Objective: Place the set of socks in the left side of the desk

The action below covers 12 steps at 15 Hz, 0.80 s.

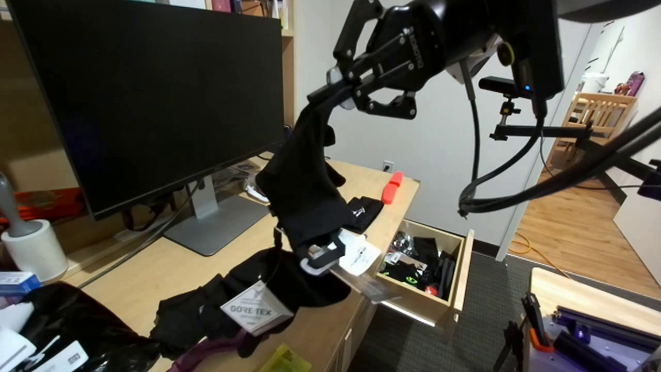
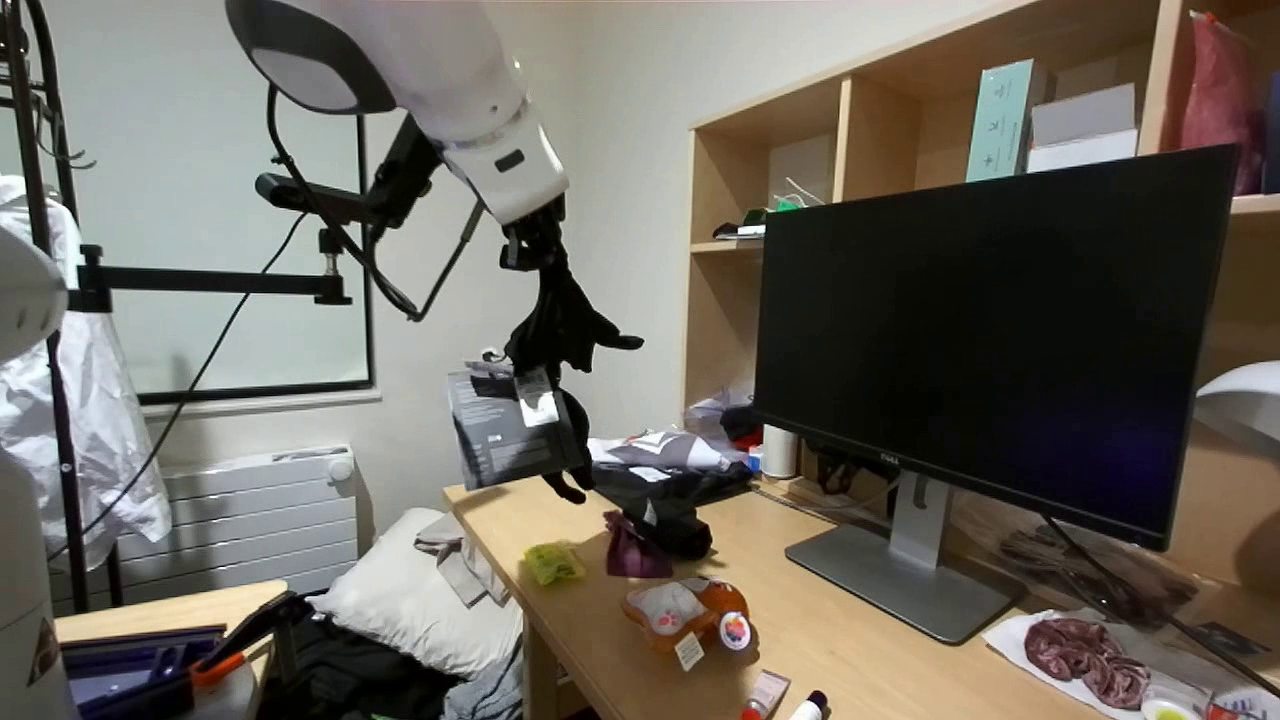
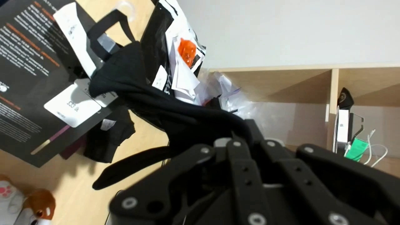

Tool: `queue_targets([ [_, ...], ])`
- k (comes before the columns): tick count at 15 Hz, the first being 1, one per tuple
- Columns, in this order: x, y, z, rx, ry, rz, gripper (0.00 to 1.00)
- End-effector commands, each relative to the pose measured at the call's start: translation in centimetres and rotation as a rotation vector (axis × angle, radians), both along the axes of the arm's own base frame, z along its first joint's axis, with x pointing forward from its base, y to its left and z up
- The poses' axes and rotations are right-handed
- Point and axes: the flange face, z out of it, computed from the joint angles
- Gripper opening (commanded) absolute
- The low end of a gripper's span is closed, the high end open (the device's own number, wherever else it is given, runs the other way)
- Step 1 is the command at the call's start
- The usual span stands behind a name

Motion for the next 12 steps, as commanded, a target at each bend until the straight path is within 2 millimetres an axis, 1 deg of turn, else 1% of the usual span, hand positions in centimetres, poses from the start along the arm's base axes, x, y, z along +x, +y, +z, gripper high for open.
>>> queue_targets([
  [1,1.3,2.9,-1.6,-0.003,-0.034,-0.034,0.08],
  [6,4.6,6.2,-6.6,-0.130,-0.017,-0.106,0.08],
  [10,7.5,8.2,-10.7,-0.218,0.004,-0.147,0.08],
  [12,9.3,9.0,-12.2,-0.248,0.009,-0.161,0.08],
])
